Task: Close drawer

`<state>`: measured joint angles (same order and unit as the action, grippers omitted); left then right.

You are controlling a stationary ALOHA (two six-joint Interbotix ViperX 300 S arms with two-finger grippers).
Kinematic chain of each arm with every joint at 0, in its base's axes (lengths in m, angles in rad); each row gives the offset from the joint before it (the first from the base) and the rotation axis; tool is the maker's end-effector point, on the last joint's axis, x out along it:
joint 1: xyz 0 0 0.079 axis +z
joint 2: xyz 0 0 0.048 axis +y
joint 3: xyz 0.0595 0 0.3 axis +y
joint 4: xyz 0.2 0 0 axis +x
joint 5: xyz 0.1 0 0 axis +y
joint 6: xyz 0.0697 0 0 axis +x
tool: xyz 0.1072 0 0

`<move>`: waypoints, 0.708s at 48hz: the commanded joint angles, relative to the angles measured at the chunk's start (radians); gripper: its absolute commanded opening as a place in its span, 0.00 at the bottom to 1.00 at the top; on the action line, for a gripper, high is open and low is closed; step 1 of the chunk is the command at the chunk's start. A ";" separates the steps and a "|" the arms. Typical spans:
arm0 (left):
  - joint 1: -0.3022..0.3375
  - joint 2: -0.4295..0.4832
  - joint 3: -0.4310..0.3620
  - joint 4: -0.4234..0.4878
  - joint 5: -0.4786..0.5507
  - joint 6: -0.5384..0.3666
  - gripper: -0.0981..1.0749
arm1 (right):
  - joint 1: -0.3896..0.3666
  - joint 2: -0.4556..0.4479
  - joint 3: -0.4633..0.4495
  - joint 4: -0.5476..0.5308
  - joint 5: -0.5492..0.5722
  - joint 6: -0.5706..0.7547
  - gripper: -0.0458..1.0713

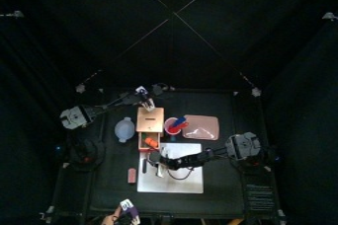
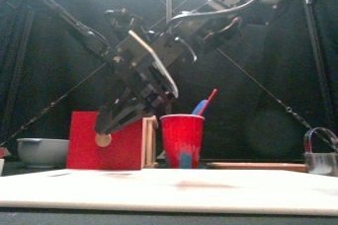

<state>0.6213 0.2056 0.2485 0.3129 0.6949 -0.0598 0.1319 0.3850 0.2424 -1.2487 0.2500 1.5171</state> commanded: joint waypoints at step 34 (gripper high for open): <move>-0.026 -0.023 -0.014 -0.012 -0.012 0.000 0.81 | -0.129 0.005 -0.092 -0.167 0.256 -0.002 0.60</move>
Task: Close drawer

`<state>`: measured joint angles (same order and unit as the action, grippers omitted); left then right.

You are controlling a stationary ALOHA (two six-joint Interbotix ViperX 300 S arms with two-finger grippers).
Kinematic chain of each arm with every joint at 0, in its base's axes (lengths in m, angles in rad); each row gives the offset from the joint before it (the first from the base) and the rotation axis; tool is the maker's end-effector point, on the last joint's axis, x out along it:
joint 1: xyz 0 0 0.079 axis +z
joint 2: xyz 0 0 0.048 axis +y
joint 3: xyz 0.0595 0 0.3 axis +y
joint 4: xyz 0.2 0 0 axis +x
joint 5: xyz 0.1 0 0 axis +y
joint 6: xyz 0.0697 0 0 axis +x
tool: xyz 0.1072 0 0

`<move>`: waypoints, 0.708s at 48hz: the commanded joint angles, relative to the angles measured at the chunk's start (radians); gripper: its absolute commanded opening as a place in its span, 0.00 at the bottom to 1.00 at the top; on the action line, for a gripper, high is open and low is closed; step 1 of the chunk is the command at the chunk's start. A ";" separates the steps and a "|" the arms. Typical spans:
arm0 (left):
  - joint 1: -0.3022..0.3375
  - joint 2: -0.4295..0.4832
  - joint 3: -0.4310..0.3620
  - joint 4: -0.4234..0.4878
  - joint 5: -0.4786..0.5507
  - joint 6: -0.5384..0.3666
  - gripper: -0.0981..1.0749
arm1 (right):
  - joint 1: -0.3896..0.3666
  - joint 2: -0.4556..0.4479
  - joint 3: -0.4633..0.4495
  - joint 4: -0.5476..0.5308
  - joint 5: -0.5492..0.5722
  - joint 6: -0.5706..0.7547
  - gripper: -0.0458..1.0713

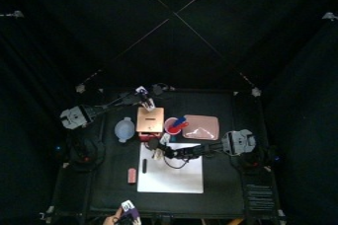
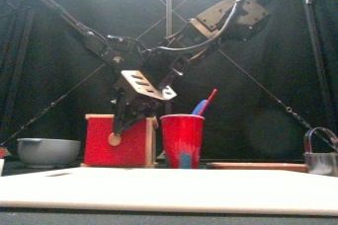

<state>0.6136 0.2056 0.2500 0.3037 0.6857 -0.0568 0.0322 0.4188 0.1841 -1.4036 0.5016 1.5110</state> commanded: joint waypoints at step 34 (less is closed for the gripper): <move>-0.026 -0.044 -0.037 -0.044 -0.028 -0.008 0.81 | -0.049 -0.032 -0.018 -0.002 0.012 0.008 0.60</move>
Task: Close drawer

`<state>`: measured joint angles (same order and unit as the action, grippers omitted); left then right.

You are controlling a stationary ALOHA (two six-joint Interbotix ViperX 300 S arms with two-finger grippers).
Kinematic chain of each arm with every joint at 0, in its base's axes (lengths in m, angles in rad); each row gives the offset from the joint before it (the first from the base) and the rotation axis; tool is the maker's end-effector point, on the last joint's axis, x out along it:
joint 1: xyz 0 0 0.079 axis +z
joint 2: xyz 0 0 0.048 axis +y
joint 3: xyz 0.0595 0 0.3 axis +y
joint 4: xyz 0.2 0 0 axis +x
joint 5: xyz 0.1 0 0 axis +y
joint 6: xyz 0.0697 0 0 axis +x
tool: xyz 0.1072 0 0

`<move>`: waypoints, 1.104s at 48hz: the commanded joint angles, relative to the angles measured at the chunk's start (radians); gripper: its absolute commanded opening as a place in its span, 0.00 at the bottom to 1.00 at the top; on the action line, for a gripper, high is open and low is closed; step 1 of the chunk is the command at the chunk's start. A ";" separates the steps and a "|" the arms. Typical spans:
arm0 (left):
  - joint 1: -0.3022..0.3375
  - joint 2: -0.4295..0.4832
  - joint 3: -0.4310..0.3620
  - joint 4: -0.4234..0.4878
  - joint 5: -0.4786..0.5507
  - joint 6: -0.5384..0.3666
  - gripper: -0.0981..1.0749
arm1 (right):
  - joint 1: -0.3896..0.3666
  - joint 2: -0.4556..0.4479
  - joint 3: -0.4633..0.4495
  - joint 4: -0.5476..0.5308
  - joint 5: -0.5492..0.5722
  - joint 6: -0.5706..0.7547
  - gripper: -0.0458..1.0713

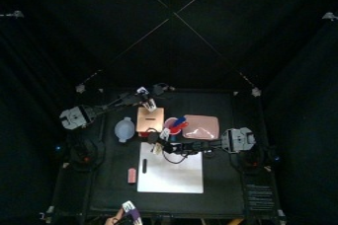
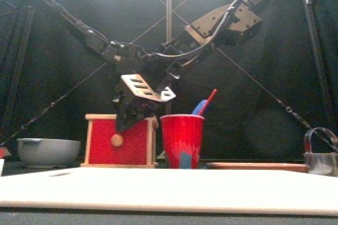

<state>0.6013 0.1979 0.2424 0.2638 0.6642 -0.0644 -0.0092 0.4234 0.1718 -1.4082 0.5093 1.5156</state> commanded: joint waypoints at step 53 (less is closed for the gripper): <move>-0.236 -0.744 0.673 -0.132 -0.644 0.005 0.81 | 0.345 -0.500 0.319 0.149 0.109 0.017 0.60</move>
<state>0.3620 -0.4893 0.9004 0.1427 0.0476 -0.0598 0.3313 -0.0414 0.5016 -1.2594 0.6044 1.5309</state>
